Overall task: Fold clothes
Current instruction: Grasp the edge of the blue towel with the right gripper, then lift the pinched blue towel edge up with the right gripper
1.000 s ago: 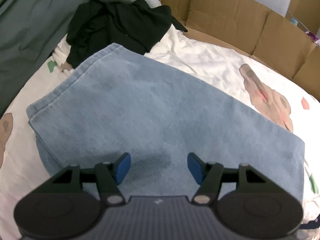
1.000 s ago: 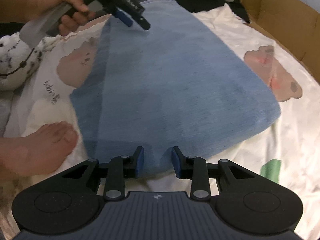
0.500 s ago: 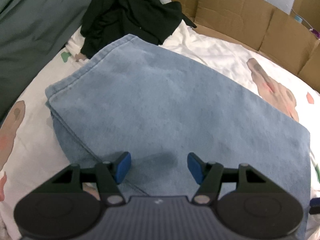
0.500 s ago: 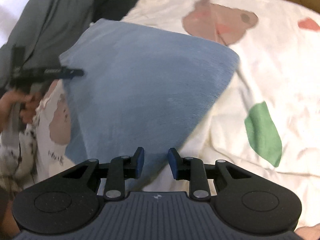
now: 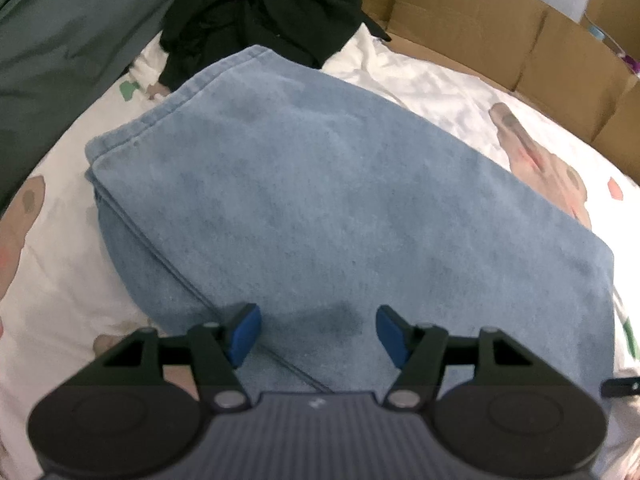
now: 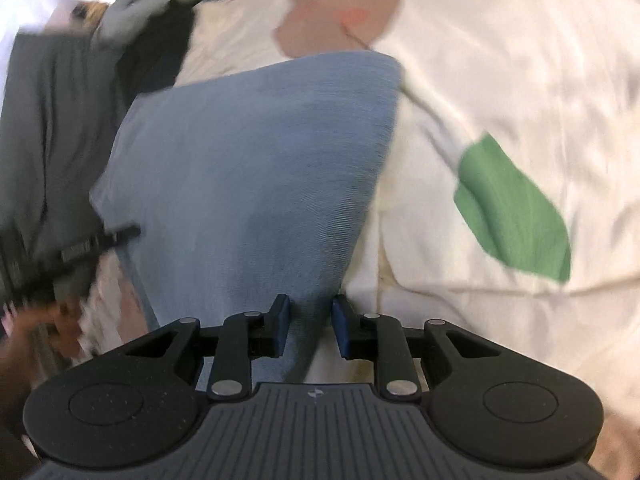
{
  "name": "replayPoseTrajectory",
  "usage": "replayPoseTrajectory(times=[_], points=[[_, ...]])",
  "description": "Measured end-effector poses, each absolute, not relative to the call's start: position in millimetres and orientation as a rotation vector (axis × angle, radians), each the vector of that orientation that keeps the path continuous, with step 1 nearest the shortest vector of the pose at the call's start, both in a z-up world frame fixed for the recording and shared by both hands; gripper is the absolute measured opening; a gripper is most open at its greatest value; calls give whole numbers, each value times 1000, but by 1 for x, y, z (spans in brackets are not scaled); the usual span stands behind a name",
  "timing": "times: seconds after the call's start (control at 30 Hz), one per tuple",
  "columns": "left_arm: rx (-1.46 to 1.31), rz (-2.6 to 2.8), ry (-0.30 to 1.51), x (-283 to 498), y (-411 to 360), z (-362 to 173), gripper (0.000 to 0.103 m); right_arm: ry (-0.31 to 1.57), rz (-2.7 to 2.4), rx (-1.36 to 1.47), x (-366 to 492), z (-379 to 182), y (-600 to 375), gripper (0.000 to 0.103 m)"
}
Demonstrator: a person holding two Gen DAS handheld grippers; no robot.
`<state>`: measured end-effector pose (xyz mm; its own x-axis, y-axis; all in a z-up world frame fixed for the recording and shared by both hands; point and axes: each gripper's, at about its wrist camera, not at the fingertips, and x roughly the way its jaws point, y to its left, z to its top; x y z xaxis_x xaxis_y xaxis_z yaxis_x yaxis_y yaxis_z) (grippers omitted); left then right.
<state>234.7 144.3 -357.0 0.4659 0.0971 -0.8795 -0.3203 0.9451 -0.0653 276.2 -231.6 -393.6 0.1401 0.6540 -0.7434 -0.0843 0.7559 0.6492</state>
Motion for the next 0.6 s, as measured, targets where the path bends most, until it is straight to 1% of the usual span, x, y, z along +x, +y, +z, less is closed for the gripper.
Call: replayPoseTrajectory(times=[0.3, 0.33, 0.37, 0.5, 0.53, 0.6], points=[[-243, 260, 1066, 238, 146, -359, 69, 1376, 468, 864, 283, -426, -246, 28], [-246, 262, 1067, 238, 147, -358, 69, 1378, 473, 878, 284, -427, -247, 29], [-249, 262, 1068, 238, 147, -358, 69, 1370, 496, 889, 285, -426, -248, 24], [-250, 256, 1067, 237, 148, -358, 69, 1343, 580, 930, 288, -421, -251, 24], [-250, 258, 1067, 237, 149, -358, 69, 1351, 572, 931, 288, -423, -250, 25], [-250, 260, 1067, 238, 149, -359, 69, 1369, 556, 934, 288, -427, -247, 26]])
